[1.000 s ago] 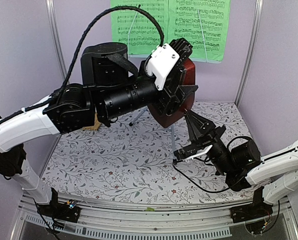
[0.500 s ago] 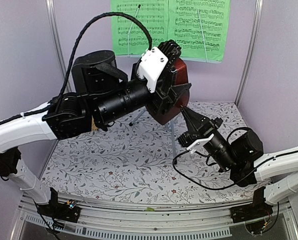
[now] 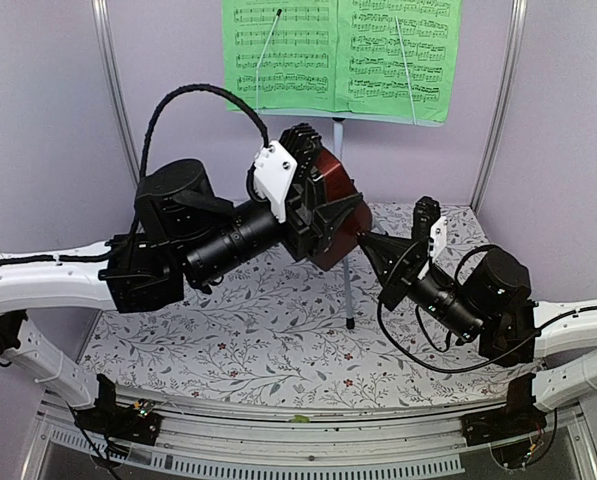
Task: Set up the instrument practice props
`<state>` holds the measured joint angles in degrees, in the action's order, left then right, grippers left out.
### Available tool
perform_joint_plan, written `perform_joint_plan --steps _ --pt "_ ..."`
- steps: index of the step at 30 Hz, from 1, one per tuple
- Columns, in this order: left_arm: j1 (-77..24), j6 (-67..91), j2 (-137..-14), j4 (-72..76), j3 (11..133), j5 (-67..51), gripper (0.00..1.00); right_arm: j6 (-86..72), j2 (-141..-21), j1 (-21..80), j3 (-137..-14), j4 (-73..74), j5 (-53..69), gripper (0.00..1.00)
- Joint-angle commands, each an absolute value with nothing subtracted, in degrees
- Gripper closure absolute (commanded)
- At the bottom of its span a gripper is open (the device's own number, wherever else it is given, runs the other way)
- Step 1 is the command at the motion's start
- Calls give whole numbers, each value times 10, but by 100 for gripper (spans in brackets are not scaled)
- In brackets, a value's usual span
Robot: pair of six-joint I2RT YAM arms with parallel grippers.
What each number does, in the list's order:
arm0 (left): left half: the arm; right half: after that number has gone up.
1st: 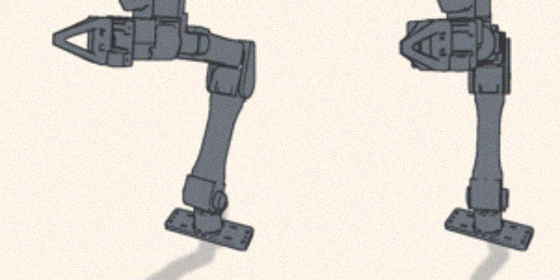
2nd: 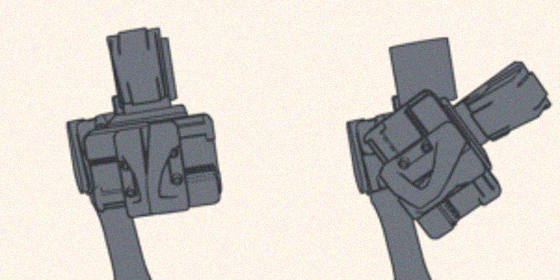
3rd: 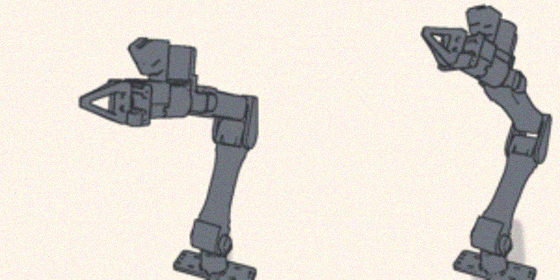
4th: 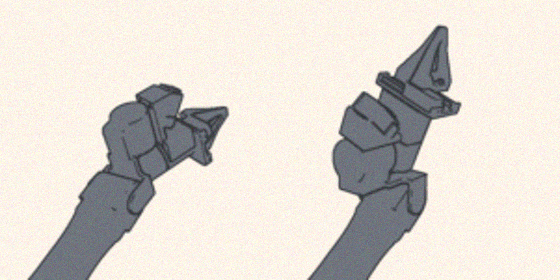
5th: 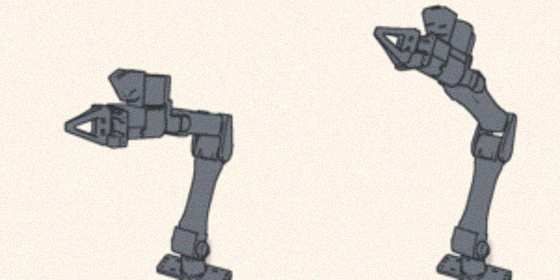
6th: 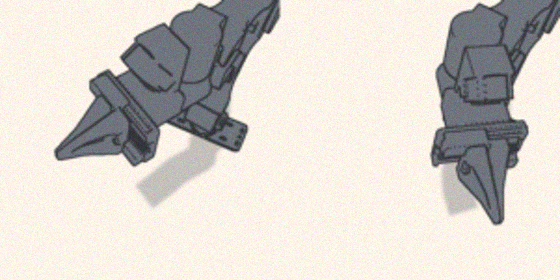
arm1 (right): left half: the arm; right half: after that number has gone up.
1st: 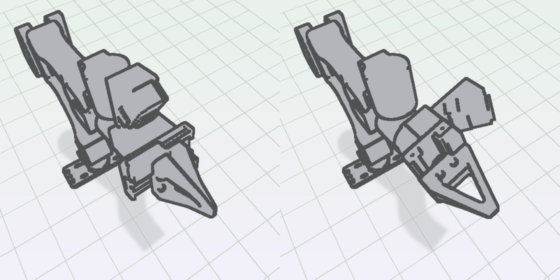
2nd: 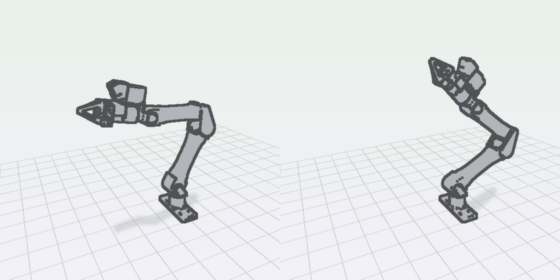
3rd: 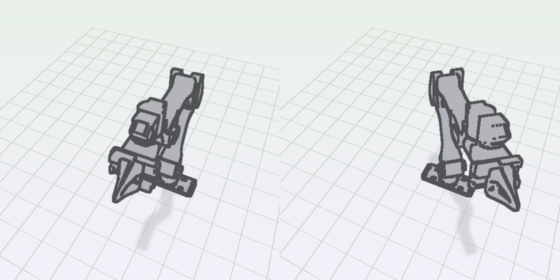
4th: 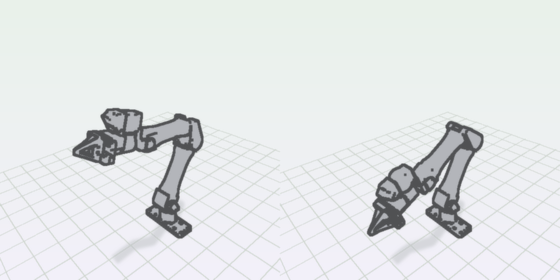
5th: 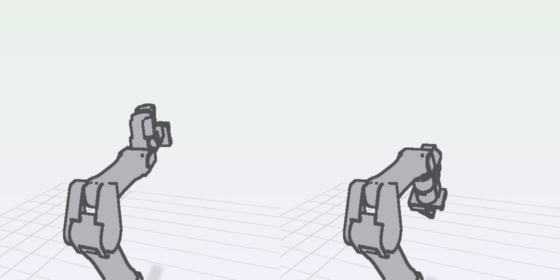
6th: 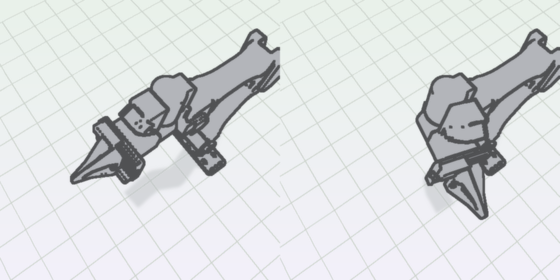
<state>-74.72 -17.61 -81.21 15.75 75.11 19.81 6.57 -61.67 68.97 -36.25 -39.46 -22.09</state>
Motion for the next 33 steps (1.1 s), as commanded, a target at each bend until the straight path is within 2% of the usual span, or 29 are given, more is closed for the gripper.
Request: perform_joint_plan --steps 1,9,19,25,30,31,33 --pt "-752 -143 -788 228 693 146 100 -214 -602 679 -385 -437 -244 100" --pt "-747 -106 -763 285 602 150 100 -532 -628 656 -369 -436 -218 100" --pt "-741 -91 -753 349 533 142 100 -776 -670 638 -329 -489 -194 100" --pt "-734 -85 -754 365 515 140 100 -807 -690 637 -322 -506 -193 100" --pt "-722 -65 -744 367 509 151 100 -698 -672 636 -326 -446 -218 100" --pt "-718 -61 -742 366 508 153 100 -668 -667 637 -324 -430 -223 98" --pt "-710 -50 -740 359 510 160 100 -610 -663 637 -312 -407 -233 87"
